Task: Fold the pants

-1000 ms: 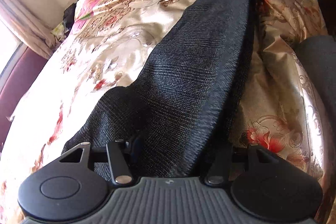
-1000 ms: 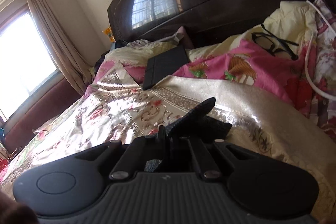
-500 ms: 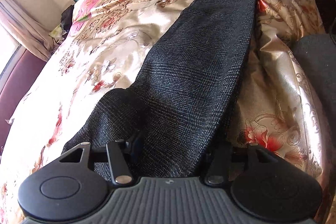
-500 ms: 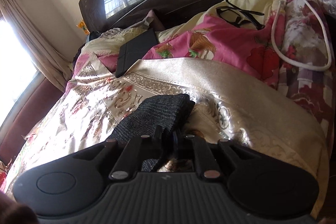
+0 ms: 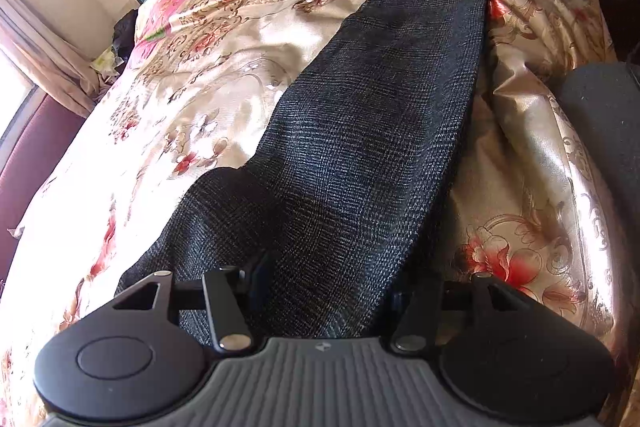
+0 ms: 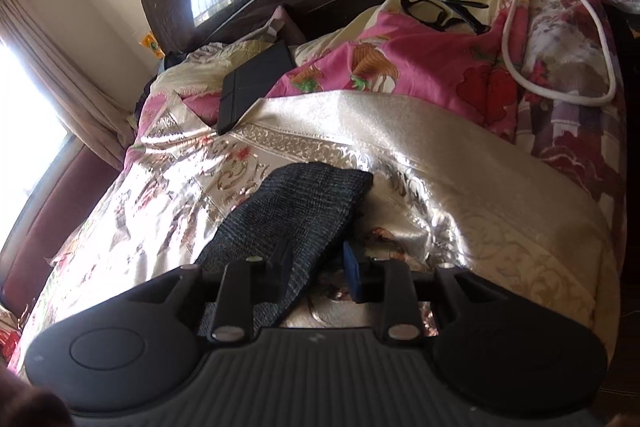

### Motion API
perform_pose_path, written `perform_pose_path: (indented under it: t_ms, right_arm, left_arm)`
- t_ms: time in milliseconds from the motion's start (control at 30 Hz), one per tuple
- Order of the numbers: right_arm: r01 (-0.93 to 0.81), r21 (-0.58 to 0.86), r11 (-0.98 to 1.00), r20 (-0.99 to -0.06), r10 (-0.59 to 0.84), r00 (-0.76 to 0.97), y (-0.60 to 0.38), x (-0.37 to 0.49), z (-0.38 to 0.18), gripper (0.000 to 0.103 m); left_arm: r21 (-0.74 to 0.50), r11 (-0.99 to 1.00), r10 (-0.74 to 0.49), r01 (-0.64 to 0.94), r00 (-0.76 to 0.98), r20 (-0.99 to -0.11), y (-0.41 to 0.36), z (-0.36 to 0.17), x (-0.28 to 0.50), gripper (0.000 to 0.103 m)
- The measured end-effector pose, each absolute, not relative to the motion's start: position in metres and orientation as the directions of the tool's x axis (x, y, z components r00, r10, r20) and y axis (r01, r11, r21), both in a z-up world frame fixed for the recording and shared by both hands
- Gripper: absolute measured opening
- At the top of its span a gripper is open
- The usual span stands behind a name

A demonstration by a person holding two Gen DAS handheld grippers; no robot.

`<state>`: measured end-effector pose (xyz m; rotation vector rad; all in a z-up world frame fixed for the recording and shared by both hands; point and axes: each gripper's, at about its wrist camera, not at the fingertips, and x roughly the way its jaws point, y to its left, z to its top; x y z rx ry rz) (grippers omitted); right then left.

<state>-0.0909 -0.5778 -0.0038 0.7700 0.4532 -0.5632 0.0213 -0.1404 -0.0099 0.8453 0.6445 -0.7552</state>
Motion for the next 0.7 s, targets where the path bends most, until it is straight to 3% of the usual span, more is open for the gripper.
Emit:
perform_pose_path:
  t_ms: [200,367,633,700]
  right_arm:
    - [0.602,0.520,0.607,-0.558,-0.292,0.777,-0.587,-0.057,-0.016,0.030]
    - [0.576,0.516,0.634,-0.551,-0.269,0.790,-0.595,-0.033,-0.014,0.024]
    - [0.539,0.619,0.571,-0.522,-0.212,0.826,-0.586,-0.066,-0.011,0.036]
    - [0.517,0.631,0.578,-0.516,-0.185,0.836,-0.579,-0.070,-0.012,0.046]
  left_arm:
    - [0.414,0.448,-0.319,0.793,0.574,-0.754,-0.141,-0.010,0.021,0.068]
    - [0.415,0.444,-0.317,0.794,0.572,-0.757,-0.142,-0.010,0.023,0.071]
    - [0.400,0.459,-0.329,0.793,0.570,-0.753,-0.138,-0.010,0.025,0.075]
    - [0.395,0.464,-0.332,0.793,0.569,-0.752,-0.137,-0.010,0.026,0.076]
